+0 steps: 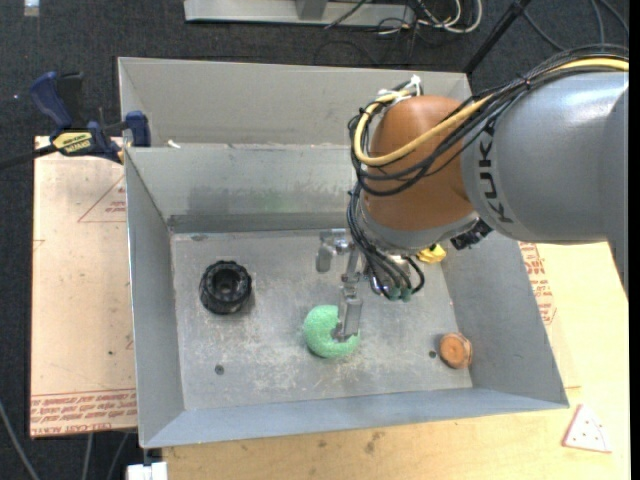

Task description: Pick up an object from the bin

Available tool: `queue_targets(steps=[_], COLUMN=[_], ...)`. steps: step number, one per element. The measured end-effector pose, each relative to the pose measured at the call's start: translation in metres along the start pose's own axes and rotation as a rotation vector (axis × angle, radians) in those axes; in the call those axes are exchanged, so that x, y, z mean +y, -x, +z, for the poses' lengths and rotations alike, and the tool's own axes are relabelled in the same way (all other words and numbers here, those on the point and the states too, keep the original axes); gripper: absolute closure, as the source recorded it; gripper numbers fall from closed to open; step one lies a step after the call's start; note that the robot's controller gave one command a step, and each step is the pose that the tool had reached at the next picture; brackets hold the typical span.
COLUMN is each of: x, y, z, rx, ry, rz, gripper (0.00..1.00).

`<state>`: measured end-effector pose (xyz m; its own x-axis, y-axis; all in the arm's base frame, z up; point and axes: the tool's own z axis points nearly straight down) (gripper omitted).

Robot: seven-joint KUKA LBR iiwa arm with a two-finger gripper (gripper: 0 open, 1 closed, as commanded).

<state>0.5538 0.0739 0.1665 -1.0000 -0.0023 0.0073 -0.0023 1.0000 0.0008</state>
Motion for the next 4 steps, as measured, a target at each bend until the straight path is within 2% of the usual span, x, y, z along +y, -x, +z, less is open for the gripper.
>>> queue_targets(steps=[1,2,3,4], x=[0.000,-0.021,-0.027,-0.025], y=[0.002,-0.012,-0.023,-0.022], z=[-0.004,0.065,0.065,0.031], rx=[-0.008,-0.012,0.001,-0.012], ry=[0.001,0.001,0.000,0.001], rz=[0.002,0.024,0.025,0.051], gripper=[0.00,0.00,0.00,0.00])
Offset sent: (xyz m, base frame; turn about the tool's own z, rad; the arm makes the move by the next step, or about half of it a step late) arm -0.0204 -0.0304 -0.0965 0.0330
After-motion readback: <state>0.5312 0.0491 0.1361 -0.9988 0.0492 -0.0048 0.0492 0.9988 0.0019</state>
